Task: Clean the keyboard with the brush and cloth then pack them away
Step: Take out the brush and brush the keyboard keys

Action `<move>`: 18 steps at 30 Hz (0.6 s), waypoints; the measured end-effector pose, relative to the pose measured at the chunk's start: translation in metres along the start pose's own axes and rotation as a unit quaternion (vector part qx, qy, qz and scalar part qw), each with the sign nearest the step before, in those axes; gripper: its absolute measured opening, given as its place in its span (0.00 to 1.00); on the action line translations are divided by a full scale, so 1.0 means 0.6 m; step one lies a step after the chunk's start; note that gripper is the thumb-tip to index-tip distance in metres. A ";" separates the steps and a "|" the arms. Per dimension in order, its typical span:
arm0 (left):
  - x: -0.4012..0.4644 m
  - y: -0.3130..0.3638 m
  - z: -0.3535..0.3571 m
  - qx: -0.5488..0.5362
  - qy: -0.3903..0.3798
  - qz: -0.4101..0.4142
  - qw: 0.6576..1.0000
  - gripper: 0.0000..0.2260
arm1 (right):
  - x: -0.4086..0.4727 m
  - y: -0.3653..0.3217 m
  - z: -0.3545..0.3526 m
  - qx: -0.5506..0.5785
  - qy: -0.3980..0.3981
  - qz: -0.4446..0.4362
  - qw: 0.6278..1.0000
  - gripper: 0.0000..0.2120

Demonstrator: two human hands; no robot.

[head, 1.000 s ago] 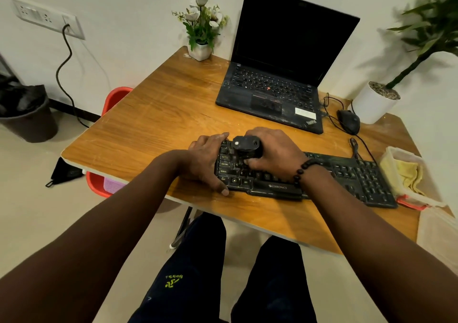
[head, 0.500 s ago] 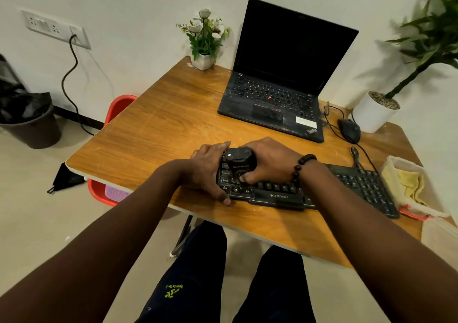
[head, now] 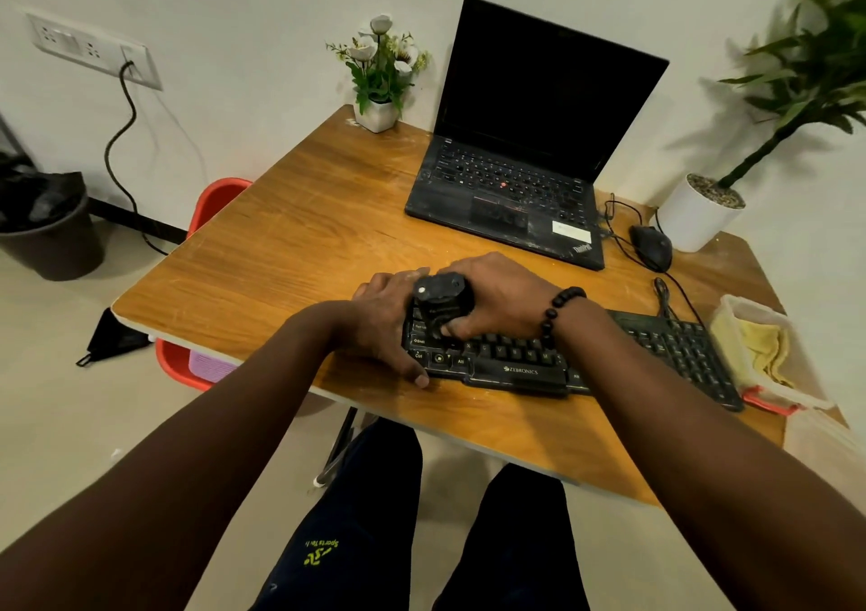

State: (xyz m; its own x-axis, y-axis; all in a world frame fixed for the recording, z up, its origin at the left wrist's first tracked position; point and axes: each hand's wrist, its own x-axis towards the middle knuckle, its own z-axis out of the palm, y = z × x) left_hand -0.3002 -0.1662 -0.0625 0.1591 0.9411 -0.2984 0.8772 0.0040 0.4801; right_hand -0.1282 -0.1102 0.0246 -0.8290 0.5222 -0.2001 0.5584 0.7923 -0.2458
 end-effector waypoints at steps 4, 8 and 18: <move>-0.008 0.006 -0.006 -0.018 0.001 -0.003 1.000 0.65 | 0.001 0.009 -0.012 -0.089 0.006 0.010 0.996 0.13; -0.014 0.015 -0.010 -0.014 0.000 -0.020 1.000 0.61 | 0.000 0.012 -0.006 0.022 0.027 0.013 0.999 0.15; -0.004 0.005 -0.007 -0.014 0.000 0.000 1.000 0.63 | 0.003 0.021 0.015 0.024 0.062 0.025 0.997 0.13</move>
State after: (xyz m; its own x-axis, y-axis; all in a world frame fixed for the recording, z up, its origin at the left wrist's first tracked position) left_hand -0.3000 -0.1670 -0.0567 0.1592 0.9414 -0.2973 0.8640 0.0128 0.5033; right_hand -0.1224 -0.1021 0.0127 -0.7959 0.5978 -0.0957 0.5975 0.7499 -0.2840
